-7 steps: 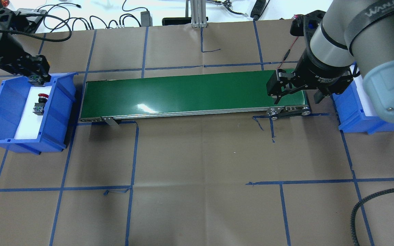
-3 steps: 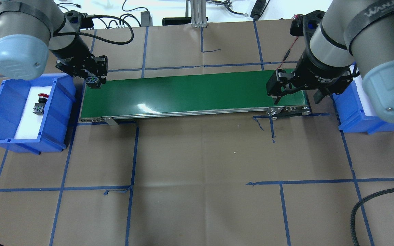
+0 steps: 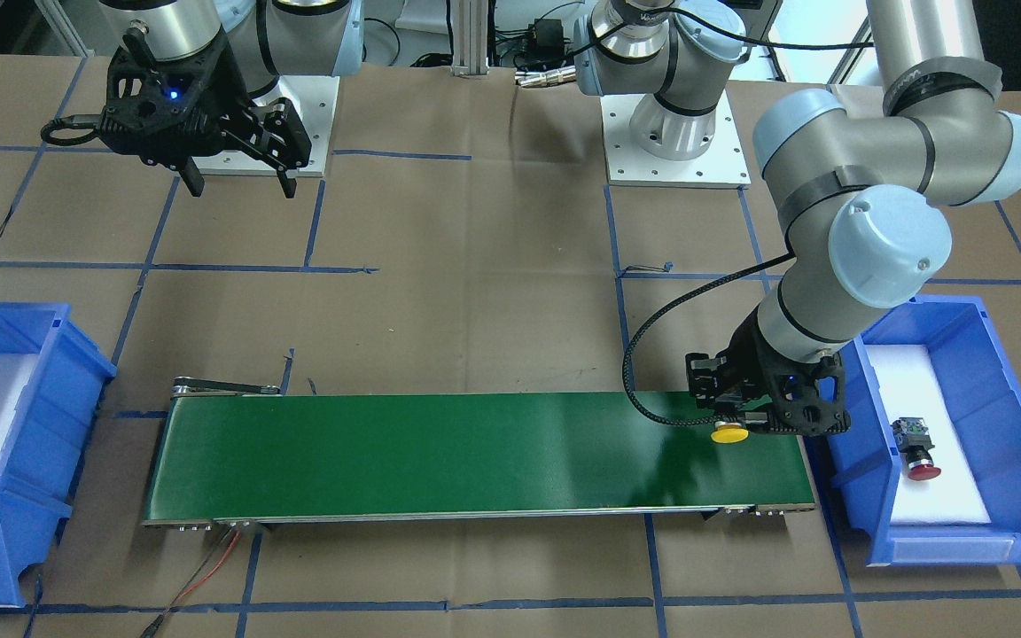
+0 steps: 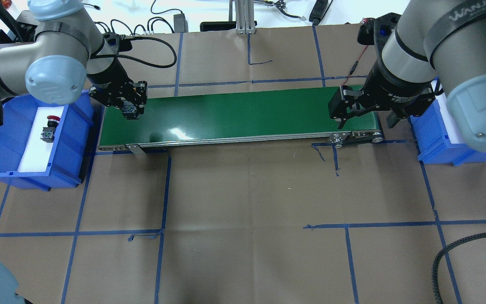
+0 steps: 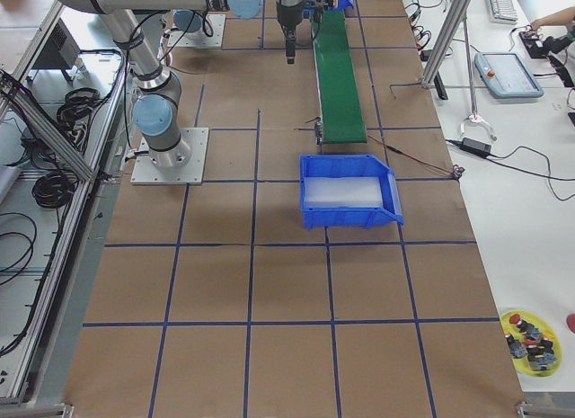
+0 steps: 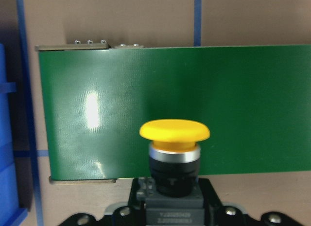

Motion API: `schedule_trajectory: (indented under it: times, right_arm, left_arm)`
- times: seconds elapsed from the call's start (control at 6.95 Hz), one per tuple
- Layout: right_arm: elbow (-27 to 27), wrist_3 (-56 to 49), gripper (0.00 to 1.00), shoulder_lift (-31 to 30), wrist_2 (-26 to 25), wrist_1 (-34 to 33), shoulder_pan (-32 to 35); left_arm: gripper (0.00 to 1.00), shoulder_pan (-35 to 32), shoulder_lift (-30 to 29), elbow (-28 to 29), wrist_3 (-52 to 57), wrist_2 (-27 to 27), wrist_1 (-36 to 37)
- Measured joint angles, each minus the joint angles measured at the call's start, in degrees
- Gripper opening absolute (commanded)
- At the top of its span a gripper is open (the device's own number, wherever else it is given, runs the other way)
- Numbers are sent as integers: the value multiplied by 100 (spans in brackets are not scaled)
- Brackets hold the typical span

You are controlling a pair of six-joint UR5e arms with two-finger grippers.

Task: Transport two buttons from left to right
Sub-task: 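Carry the yellow button with the left gripper onto the conveyor, then release the yellow button on the belt and raise the left gripper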

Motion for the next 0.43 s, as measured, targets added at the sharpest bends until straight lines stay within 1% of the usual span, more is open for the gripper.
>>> schedule_trajectory:
  times: [0.14,0.29,0.43]
  right_arm:
    - [0,0,100,1,0,0,0]
    - [0,0,100,1,0,0,0]
    - [0,0,100,1,0,0,0]
  left_arm:
    - [14,-3,-221,-117,-12,6,436]
    - [26,-5,-373,-270,-31,11,834]
    - [70,-5,-402,-445,-44,11,1081]
